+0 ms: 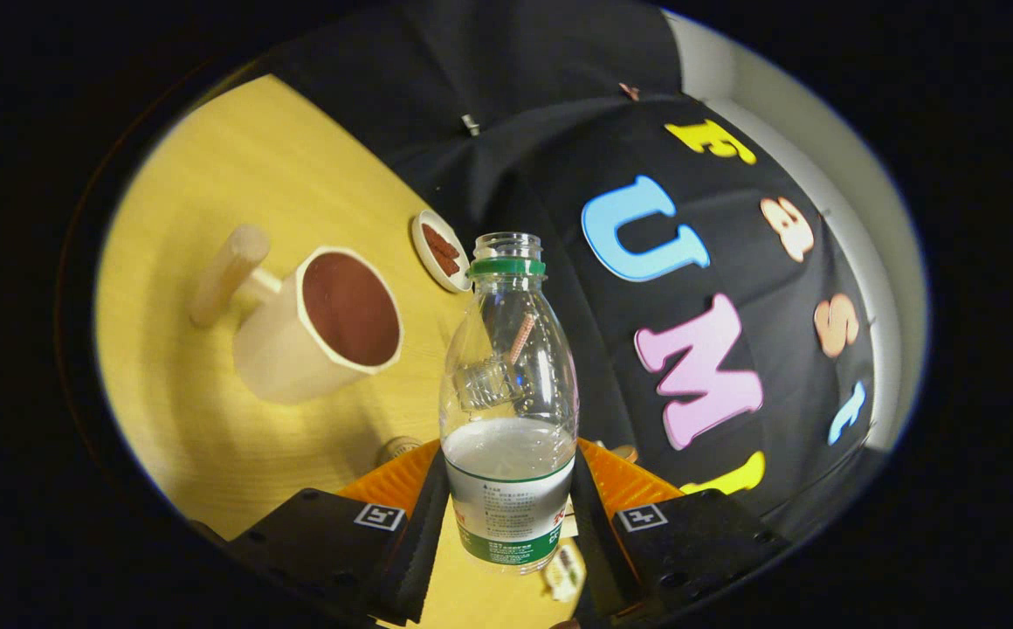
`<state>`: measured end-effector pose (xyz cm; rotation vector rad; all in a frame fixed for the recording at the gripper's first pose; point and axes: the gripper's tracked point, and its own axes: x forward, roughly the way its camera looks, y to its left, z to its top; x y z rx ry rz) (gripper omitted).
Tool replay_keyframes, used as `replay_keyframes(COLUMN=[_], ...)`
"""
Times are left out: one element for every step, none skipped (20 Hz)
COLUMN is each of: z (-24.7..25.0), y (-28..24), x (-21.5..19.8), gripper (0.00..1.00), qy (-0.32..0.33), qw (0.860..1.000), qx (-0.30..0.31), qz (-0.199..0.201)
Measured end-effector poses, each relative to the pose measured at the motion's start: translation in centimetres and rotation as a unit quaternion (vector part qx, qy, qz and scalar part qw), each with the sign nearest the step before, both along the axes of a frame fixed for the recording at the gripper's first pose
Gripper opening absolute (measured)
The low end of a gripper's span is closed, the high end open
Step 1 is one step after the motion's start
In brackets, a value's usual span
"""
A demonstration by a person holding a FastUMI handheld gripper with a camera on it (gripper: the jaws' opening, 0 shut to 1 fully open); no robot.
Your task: Take the bottle from table, then pour the juice into the cup, finally place the bottle on the coaster
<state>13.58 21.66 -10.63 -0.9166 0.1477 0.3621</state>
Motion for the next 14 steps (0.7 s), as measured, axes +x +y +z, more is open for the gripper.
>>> replay_keyframes(z=[0.3, 0.8, 1.3, 1.7, 2.3, 2.9, 3.3, 3.5, 3.4, 3.3, 3.2, 3.3, 3.4, 3.2], y=[0.0, 0.0, -0.1, -0.1, -0.2, -0.3, -0.2, -0.4, -0.7, -0.8, -1.2, -1.6, -1.9, -2.0], x=[0.0, 0.4, 0.7, 0.9, 1.0, 1.2, 1.4, 2.1, 2.6, 2.9, 3.5, 4.2, 4.8, 5.1], gripper=[0.73, 0.73, 0.73, 0.73, 0.73, 0.73, 0.73, 0.73, 0.73, 0.73, 0.73, 0.73, 0.73, 0.73], qy=[0.01, 0.017, 0.022, 0.026, 0.027, 0.029, 0.035, 0.043, 0.056, 0.059, 0.06, 0.055, 0.053, 0.052], qw=[0.999, 0.995, 0.988, 0.98, 0.971, 0.96, 0.948, 0.935, 0.92, 0.912, 0.906, 0.903, 0.899, 0.895], qx=[0.048, 0.099, 0.149, 0.193, 0.233, 0.271, 0.31, 0.344, 0.38, 0.398, 0.41, 0.416, 0.423, 0.431], qz=[-0.011, -0.022, -0.035, -0.045, -0.052, -0.058, -0.059, -0.066, -0.075, -0.082, -0.09, -0.095, -0.097, -0.1])
